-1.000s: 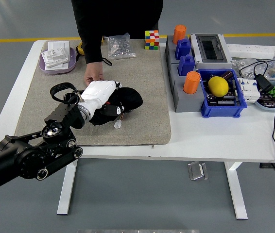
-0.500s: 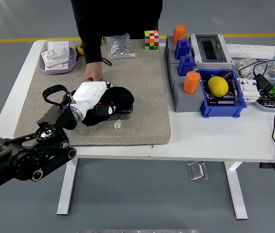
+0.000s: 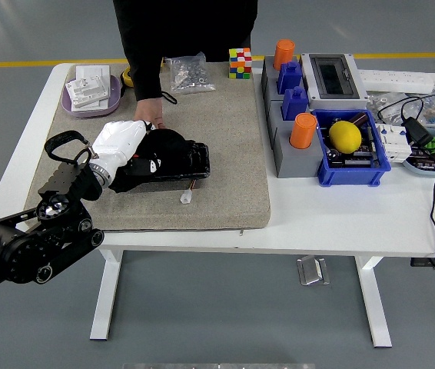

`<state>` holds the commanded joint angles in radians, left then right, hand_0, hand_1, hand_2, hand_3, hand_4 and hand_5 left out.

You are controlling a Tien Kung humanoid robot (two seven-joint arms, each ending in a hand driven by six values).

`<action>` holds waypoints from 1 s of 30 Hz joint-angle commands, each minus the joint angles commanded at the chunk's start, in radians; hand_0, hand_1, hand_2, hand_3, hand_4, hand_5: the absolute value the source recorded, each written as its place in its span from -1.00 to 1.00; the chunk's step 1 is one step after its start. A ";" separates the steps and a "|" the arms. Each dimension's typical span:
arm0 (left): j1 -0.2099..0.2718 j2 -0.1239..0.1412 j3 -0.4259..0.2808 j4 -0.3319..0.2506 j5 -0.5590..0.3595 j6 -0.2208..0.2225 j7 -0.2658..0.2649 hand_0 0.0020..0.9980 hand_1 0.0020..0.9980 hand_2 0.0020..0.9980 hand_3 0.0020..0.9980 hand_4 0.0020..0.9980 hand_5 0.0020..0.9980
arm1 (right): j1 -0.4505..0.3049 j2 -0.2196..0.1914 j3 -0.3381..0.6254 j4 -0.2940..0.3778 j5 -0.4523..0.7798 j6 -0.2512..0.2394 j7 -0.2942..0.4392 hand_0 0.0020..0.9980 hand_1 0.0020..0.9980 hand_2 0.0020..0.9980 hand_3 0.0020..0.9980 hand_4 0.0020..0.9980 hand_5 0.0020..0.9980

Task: Pick the rag up,wipe the panel,place it on the desk

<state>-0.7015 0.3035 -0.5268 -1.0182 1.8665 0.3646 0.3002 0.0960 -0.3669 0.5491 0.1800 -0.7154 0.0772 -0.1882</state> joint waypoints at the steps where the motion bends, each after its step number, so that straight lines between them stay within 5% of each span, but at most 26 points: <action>1: 0.000 0.005 0.002 0.002 0.000 0.002 0.000 -0.54 -0.65 -0.01 -0.24 -0.38 -1.00 | -0.001 0.000 0.007 0.000 -0.006 0.001 -0.002 0.45 0.15 0.33 0.15 1.00 -0.18; 30: 0.048 0.093 -0.055 0.036 0.029 0.012 0.007 -0.54 -0.65 -0.01 -0.22 -0.37 -1.00 | -0.009 0.008 0.058 0.000 -0.041 0.002 -0.012 0.45 0.15 0.33 0.15 1.00 -0.17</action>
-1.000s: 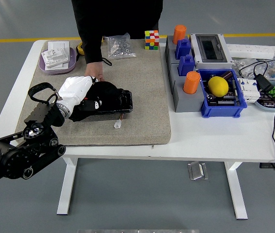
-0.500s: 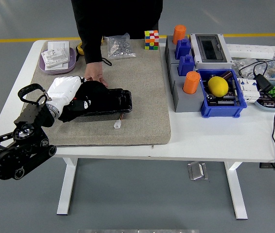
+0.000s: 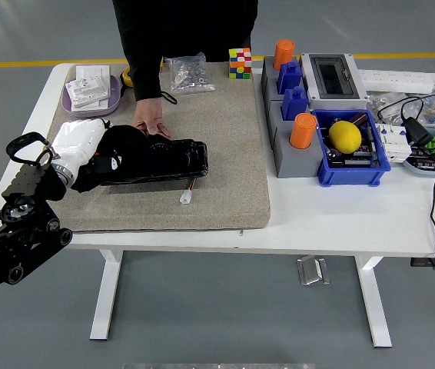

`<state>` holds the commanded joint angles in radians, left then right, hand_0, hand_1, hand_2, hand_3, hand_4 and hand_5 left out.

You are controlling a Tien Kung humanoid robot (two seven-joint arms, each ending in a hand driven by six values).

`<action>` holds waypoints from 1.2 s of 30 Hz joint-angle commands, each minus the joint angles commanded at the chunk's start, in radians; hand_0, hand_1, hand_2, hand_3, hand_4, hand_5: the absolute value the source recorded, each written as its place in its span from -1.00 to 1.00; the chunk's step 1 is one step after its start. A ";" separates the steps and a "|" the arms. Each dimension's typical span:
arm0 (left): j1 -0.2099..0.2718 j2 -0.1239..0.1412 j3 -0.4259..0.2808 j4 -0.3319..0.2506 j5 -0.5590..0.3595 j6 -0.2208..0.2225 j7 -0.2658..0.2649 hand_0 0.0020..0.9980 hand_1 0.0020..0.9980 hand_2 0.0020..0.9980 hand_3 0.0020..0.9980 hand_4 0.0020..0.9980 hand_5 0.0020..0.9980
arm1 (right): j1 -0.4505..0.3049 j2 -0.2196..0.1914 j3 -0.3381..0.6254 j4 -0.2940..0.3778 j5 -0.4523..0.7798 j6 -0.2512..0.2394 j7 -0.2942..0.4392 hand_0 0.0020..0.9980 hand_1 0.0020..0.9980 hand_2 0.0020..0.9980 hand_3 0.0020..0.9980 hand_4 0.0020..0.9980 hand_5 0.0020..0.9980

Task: Pick the rag up,wipe the panel,place it on the desk

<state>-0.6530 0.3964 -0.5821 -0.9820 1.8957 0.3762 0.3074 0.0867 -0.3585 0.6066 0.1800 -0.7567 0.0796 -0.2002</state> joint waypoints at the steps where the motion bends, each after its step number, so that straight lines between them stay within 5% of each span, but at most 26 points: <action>1: 0.002 0.002 -0.002 0.001 0.001 0.000 0.000 -0.54 -0.65 -0.01 -0.22 -0.37 -1.00 | 0.000 0.000 0.001 0.000 -0.001 0.000 0.000 0.45 0.15 0.33 0.15 1.00 -0.17; 18: 0.021 0.019 -0.039 0.004 0.017 0.009 -0.003 -0.54 -0.65 -0.01 -0.21 -0.36 -1.00 | -0.003 -0.003 -0.005 0.000 0.014 -0.002 0.004 0.45 0.15 0.33 0.15 1.00 -0.16; 36: -0.010 -0.033 0.005 -0.002 -0.006 0.006 0.000 -0.54 -0.65 -0.01 -0.21 -0.34 -1.00 | 0.005 -0.006 -0.020 0.000 0.022 -0.001 0.004 0.45 0.15 0.33 0.15 1.00 -0.16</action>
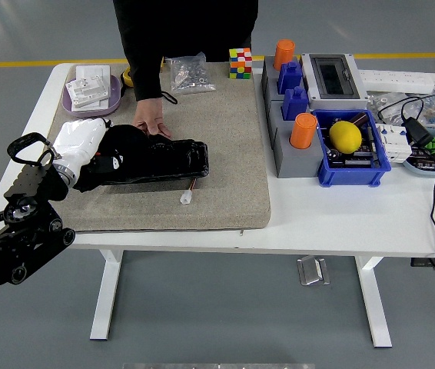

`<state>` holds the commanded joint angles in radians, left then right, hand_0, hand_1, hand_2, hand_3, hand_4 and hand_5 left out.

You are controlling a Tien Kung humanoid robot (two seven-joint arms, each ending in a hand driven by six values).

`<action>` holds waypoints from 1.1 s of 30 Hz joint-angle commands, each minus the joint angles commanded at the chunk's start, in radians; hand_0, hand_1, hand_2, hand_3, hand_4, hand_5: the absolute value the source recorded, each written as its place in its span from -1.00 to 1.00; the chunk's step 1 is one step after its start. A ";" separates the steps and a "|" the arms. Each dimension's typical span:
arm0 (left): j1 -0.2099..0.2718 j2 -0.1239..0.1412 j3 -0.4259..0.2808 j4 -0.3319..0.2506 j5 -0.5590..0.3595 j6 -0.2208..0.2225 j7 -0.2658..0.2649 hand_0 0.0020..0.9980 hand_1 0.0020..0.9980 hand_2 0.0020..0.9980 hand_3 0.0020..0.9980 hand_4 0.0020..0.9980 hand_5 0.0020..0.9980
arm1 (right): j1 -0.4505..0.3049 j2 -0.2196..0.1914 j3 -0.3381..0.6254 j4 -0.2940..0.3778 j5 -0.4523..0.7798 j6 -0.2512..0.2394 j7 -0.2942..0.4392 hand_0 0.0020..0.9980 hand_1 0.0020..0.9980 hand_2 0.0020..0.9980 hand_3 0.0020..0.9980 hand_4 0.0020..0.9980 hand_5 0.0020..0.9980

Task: Pick the rag up,wipe the panel,place it on the desk

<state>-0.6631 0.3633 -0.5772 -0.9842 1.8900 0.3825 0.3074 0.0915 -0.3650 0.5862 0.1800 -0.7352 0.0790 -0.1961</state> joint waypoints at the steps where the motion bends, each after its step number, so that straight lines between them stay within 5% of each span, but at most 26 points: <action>1: -0.003 -0.004 0.003 0.000 -0.002 -0.001 0.000 -0.54 -0.65 -0.01 -0.21 -0.34 -1.00 | 0.000 -0.001 -0.006 0.000 0.005 0.000 0.001 0.45 0.15 0.33 0.15 1.00 -0.16; 33: -0.111 -0.111 0.161 -0.047 -0.034 -0.022 0.019 -0.54 -0.65 0.00 -0.20 -0.32 -1.00 | 0.016 -0.019 -0.023 0.000 -0.007 0.007 -0.005 0.45 0.14 0.33 0.15 1.00 -0.16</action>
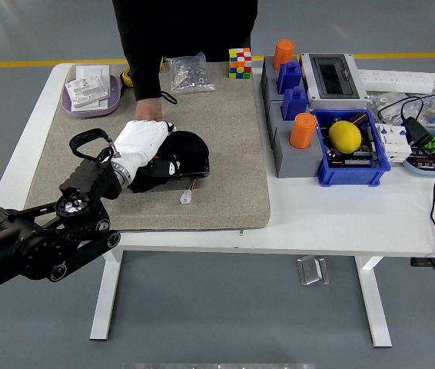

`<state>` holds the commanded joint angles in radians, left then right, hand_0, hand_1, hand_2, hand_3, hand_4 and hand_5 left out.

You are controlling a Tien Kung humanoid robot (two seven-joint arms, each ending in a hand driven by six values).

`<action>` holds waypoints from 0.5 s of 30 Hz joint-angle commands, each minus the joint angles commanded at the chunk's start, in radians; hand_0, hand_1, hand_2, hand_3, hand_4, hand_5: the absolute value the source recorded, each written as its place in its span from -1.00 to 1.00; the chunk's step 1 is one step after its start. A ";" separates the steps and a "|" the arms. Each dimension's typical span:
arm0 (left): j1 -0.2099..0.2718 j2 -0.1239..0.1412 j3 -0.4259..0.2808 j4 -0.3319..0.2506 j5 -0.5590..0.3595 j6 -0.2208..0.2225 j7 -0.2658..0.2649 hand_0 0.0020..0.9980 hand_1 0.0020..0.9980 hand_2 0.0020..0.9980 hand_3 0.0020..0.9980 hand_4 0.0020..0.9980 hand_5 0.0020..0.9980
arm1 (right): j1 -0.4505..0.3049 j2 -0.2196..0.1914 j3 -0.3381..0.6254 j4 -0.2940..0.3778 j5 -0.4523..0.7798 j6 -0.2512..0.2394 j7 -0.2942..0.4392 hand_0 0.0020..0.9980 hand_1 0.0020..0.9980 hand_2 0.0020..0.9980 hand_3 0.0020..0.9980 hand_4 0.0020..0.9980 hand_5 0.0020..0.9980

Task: Pick the rag up,wipe the panel,place it on the desk

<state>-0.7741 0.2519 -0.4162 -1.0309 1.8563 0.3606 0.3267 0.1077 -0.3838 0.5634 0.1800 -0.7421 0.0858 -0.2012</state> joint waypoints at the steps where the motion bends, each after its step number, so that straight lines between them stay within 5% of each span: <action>1: -0.002 -0.001 0.006 -0.002 -0.002 -0.002 0.000 -0.54 -0.65 0.00 -0.20 -0.31 -1.00 | 0.000 -0.002 0.003 0.000 -0.005 0.001 -0.002 0.45 0.14 0.33 0.15 1.00 -0.16; 15: -0.009 -0.014 0.027 -0.010 0.002 0.000 0.003 -0.54 -0.64 0.00 -0.20 -0.31 -1.00 | 0.000 -0.005 0.013 0.000 -0.017 0.004 -0.006 0.45 0.13 0.33 0.15 1.00 -0.16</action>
<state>-0.7836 0.2380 -0.3897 -1.0406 1.8579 0.3608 0.3296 0.1080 -0.3888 0.5761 0.1800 -0.7587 0.0895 -0.2074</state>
